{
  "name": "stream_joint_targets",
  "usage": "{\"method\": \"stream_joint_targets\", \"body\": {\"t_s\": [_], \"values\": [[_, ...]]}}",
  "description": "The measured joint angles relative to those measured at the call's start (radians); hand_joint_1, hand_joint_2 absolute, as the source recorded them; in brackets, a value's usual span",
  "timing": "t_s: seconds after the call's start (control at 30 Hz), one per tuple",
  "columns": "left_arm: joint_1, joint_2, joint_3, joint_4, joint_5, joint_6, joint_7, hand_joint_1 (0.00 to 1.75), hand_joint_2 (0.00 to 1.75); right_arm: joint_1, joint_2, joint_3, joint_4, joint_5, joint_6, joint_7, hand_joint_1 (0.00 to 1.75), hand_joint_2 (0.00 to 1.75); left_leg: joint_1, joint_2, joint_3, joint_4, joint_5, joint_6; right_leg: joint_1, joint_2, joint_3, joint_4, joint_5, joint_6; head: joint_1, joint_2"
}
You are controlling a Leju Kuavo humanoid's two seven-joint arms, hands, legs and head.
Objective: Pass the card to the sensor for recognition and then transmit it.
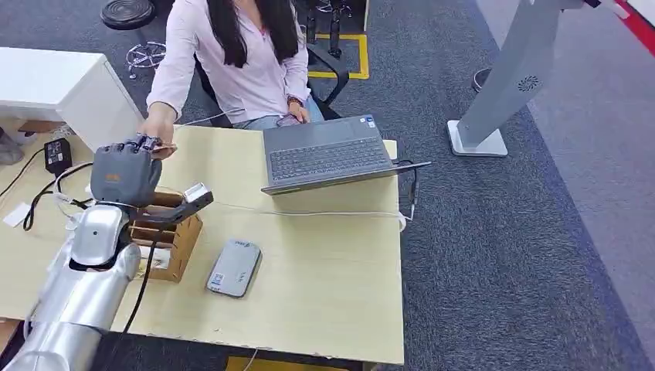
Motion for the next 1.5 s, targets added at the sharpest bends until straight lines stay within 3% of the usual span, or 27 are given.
{"method": "stream_joint_targets", "body": {"t_s": [0.3,0.53,0.8,0.93,1.13,1.27,1.5], "values": [[0.121,-0.022,-0.001,-0.189,0.004,0.011,-0.006,0.00,1.75,-0.001,0.000,0.000,0.000,-0.001,-0.009,0.004,0.00,1.75,0.000,0.000,0.000,0.000,0.000,0.000,0.000,0.000,0.000,0.000,0.000,0.000,0.000,0.000],[0.350,-0.030,-0.010,-0.431,0.042,0.084,-0.031,0.00,1.75,0.002,0.001,-0.006,0.000,-0.007,-0.029,0.021,0.00,1.75,0.000,0.002,0.000,0.000,-0.002,0.000,0.000,0.002,-0.002,-0.001,-0.001,0.000,0.000,0.000],[0.578,-0.016,-0.012,-0.589,0.064,0.127,-0.040,0.00,1.75,0.007,0.006,-0.027,0.000,-0.032,-0.042,0.033,0.00,1.75,0.000,0.002,0.000,-0.001,-0.002,0.000,0.000,0.002,-0.002,-0.001,-0.001,0.000,0.001,0.000],[0.680,0.006,-0.002,-0.626,0.080,0.128,-0.047,0.00,1.75,0.010,0.010,-0.040,0.001,-0.041,-0.056,0.041,0.00,1.75,0.000,0.000,-0.001,-0.001,-0.002,0.000,0.000,-0.001,-0.002,-0.001,-0.001,0.001,0.000,0.000],[0.729,0.019,0.013,-0.644,0.070,0.106,-0.046,0.00,1.75,0.009,0.010,-0.054,0.001,-0.036,-0.053,0.043,0.00,1.75,0.000,0.000,-0.001,-0.001,-0.002,0.000,0.000,0.000,-0.001,-0.001,-0.001,0.001,0.001,0.000],[0.763,0.047,0.078,-0.636,0.077,0.079,-0.023,0.00,1.75,0.010,0.010,-0.056,0.001,-0.031,-0.053,0.043,0.00,1.75,0.000,0.001,0.000,-0.001,-0.001,-0.001,0.000,0.000,-0.001,-0.001,-0.001,0.001,0.000,0.000],[0.764,0.076,0.225,-0.566,0.101,0.049,-0.047,0.00,1.75,0.009,0.010,-0.056,0.001,-0.011,-0.052,0.040,0.00,1.75,0.000,0.001,-0.001,-0.001,-0.001,-0.001,0.000,0.000,-0.001,0.000,-0.001,0.001,0.001,0.000]]}}
